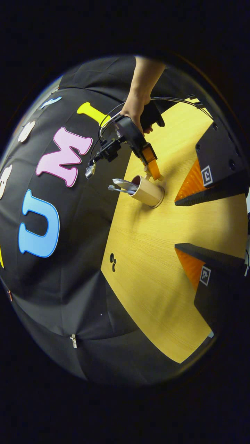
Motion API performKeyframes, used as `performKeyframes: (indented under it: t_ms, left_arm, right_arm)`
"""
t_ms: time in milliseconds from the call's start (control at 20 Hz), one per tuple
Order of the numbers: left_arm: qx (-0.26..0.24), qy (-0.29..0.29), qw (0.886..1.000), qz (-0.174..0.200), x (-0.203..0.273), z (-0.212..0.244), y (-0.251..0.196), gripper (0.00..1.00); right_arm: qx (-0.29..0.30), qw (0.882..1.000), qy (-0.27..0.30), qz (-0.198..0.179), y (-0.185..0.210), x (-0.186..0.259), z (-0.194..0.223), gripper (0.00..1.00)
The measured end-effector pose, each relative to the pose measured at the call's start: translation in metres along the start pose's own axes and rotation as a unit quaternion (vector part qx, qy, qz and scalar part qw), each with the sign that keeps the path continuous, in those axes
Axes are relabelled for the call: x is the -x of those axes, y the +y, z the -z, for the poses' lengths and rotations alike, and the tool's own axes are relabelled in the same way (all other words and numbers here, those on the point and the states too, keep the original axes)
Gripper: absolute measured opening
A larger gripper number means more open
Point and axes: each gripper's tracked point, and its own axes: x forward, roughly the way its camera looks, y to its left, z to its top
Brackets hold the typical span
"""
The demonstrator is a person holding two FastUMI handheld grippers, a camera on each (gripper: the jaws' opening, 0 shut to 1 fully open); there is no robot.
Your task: Put the toothbrush and toothpaste on the desktop into the cup, then pick up the cup and place it on the coaster on the desktop.
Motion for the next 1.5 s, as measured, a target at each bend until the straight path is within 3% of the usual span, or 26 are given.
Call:
performKeyframes:
  t_ms: [650, 1100, 1400, 1500]
  left_arm:
    - [-0.035, -0.023, 0.999, 0.011, 0.022, -0.054, -0.052, 0.68]
    - [-0.062, -0.024, 0.998, 0.014, 0.047, -0.045, -0.080, 0.69]
    - [-0.067, -0.024, 0.997, 0.019, 0.069, -0.041, -0.084, 0.69]
    - [-0.065, -0.026, 0.997, 0.016, 0.076, -0.041, -0.080, 0.68]
  right_arm:
    - [-0.021, 0.991, -0.131, 0.035, 0.007, 0.048, -0.021, 0.45]
    - [-0.023, 0.977, -0.212, 0.008, 0.045, 0.071, -0.018, 0.46]
    - [-0.011, 0.974, -0.225, -0.003, 0.072, 0.085, -0.006, 0.46]
    - [-0.013, 0.973, -0.231, 0.000, 0.075, 0.090, -0.007, 0.52]
